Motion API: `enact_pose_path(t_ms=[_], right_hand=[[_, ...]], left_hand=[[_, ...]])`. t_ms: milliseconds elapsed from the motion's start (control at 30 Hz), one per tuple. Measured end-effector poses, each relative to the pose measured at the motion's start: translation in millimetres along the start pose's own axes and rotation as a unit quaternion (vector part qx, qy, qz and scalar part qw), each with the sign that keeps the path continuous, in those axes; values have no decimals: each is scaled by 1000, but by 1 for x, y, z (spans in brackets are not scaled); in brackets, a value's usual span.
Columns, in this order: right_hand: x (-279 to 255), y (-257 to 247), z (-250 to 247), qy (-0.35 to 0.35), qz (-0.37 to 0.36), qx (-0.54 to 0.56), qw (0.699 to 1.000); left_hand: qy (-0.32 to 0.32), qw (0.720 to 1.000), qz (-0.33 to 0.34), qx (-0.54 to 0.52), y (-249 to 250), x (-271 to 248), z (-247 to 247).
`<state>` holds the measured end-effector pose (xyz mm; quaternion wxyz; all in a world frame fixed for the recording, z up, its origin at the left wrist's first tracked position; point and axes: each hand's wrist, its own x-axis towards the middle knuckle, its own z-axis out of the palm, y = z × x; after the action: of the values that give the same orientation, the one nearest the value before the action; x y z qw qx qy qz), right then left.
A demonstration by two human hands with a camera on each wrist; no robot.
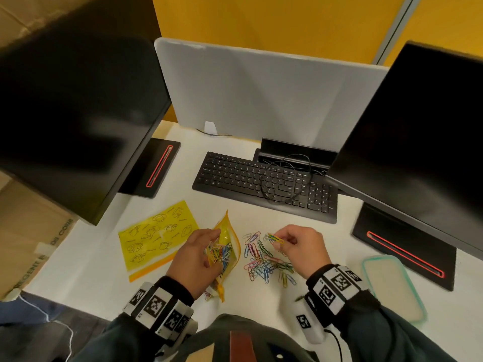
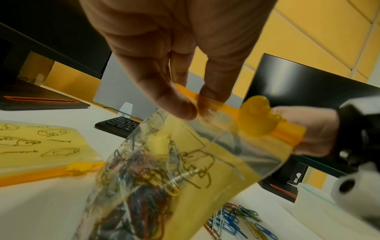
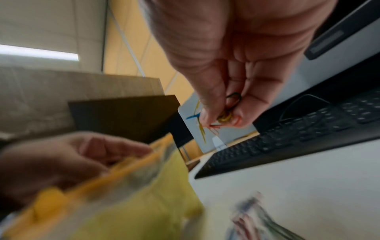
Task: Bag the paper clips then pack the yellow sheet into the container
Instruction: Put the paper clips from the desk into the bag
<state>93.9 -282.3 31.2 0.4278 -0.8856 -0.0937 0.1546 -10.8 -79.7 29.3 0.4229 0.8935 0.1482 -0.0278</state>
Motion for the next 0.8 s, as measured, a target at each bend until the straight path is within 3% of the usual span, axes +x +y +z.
enact_pose_path(t_ms=[133, 267, 367, 467, 533, 600, 667, 733, 800], right_hand=[[-7, -37, 5, -69, -19, 111, 991], [-3, -60, 34, -140, -70, -67, 985], [7, -71, 57, -153, -76, -180, 969], [11, -78, 64, -139, -84, -189, 969], [11, -76, 57, -121, -83, -111, 983], [13, -66, 43, -63, -42, 7, 997], [19, -42, 25, -14, 8, 17, 1000], [19, -12, 7, -59, 65, -113, 990], [11, 15, -3, -139, 117, -237, 954]], left_hand=[[1, 1000, -3, 0, 1, 0, 1], [3, 1000, 16, -1, 3, 0, 3], [3, 1000, 26, 0, 5, -1, 4], [8, 1000, 26, -1, 4, -1, 3], [15, 1000, 20, 5, 1, 0, 1], [19, 1000, 15, 9, -3, 1, 0], [20, 1000, 10, 6, -5, 0, 0], [23, 1000, 8, 4, -7, 1, -1], [25, 1000, 7, 5, -8, 2, -1]])
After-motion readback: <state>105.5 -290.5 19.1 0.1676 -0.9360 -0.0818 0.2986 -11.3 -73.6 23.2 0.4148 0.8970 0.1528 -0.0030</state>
